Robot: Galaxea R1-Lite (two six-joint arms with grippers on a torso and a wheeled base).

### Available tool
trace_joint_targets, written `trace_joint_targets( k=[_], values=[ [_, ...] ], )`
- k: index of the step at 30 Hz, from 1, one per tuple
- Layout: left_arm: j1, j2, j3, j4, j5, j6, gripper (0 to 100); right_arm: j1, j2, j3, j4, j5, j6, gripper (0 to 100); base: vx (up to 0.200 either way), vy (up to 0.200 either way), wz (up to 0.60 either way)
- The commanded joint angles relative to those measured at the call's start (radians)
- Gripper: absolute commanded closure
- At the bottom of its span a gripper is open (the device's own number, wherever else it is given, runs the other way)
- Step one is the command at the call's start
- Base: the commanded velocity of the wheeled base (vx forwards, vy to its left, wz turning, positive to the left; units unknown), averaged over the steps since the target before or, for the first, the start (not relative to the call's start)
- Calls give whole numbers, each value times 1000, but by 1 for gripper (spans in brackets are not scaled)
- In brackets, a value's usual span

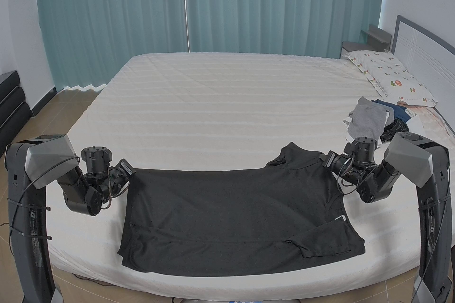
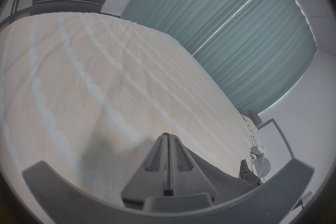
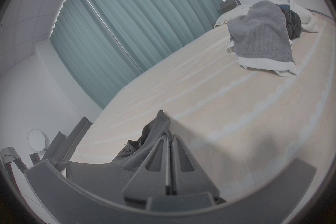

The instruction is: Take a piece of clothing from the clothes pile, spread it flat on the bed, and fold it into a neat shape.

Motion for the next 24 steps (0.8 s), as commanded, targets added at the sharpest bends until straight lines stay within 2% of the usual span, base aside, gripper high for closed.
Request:
trace_joint_targets(
  k=[1,7,8,16,19,24],
  values=[
    [16,-9,6,-3,0,-2,100,8,-19,78,-74,-7,35,100,0,0,0],
    [25,-11,4,-6,-13,-2,100,-6,-36,133,-149,-4,118,100,0,0,0],
    [27,-9,3,-6,-17,-2,100,-15,-38,176,-218,11,152,100,0,0,0],
    [27,-28,21,-8,-22,-3,100,-32,-53,186,-257,39,153,100,0,0,0],
    [33,-34,20,-8,-51,-5,100,-37,-67,201,-253,50,152,100,0,0,0],
    [36,-39,10,-8,-54,-5,100,-35,-64,183,-247,44,145,100,0,0,0]
  ],
)
